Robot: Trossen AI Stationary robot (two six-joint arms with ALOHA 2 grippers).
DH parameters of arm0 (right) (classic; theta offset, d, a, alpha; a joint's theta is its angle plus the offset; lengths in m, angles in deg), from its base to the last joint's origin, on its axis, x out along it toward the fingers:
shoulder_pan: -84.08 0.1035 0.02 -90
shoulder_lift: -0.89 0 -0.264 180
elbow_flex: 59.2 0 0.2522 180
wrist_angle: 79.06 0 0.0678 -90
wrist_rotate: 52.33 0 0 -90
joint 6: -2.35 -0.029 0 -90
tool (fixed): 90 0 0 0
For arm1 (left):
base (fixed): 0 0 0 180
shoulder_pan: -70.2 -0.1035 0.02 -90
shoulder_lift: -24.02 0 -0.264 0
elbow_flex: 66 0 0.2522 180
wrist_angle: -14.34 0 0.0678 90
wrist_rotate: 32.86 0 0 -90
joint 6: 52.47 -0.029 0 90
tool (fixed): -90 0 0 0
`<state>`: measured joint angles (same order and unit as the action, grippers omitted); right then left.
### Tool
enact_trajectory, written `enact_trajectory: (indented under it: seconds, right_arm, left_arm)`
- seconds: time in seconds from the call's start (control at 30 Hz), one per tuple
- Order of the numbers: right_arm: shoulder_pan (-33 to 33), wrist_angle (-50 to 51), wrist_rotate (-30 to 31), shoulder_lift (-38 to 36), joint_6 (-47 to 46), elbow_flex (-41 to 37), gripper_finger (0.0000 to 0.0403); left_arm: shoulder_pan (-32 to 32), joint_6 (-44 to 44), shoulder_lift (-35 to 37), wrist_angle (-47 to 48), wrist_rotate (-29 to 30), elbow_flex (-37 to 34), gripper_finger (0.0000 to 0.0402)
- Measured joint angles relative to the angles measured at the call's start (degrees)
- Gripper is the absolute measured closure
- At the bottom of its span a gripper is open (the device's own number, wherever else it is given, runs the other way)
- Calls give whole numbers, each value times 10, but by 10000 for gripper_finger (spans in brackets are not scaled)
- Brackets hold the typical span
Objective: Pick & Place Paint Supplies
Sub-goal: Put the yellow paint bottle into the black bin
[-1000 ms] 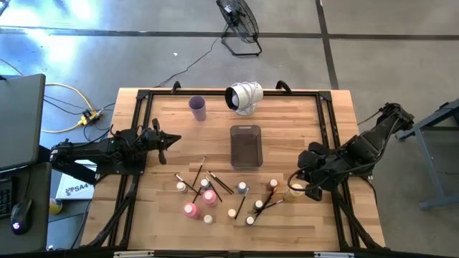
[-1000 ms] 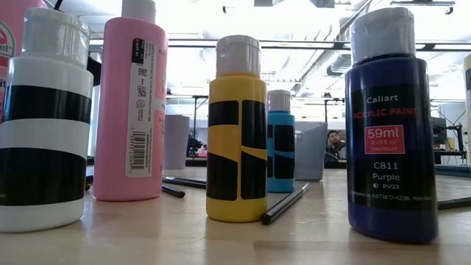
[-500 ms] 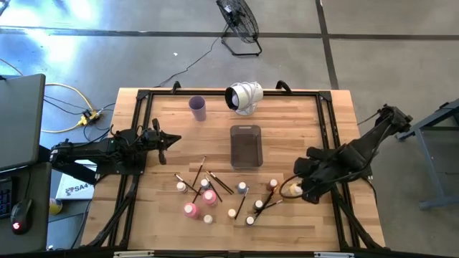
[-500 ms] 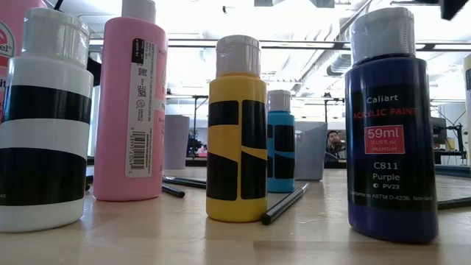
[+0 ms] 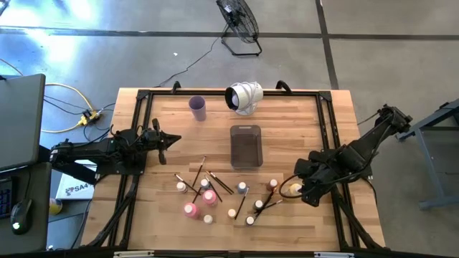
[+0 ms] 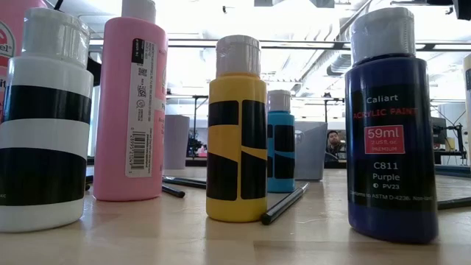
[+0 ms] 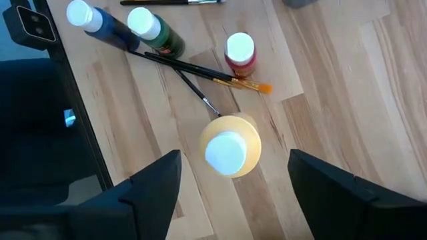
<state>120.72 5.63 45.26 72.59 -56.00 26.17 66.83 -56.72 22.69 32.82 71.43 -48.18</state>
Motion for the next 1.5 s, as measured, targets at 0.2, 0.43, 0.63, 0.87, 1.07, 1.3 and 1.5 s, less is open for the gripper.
enact_trajectory:
  seconds: [0.2, 0.43, 0.63, 0.87, 1.07, 1.3, 1.5]
  right_arm:
    - [0, -21, 4, 5, -1, -11, 135]
    - [4, -26, -5, 29, 3, -27, 136]
    - [18, -26, -2, 37, -2, -27, 136]
    - [28, -26, 29, 37, -3, -27, 136]
    - [28, -26, 30, 37, -4, -27, 136]
    - [28, -29, 29, 37, -5, -41, 136]
    - [28, -41, 29, 37, -6, -55, 136]
  left_arm:
    - [0, 0, 0, 1, 0, 0, 402]
    - [0, 0, 0, 1, 0, 0, 402]
    - [0, 0, 0, 1, 0, 0, 402]
    - [0, 0, 0, 1, 0, 0, 402]
    - [0, 0, 0, 1, 0, 0, 402]
    - [0, 0, 0, 1, 0, 0, 402]
    - [0, 0, 0, 1, 0, 0, 402]
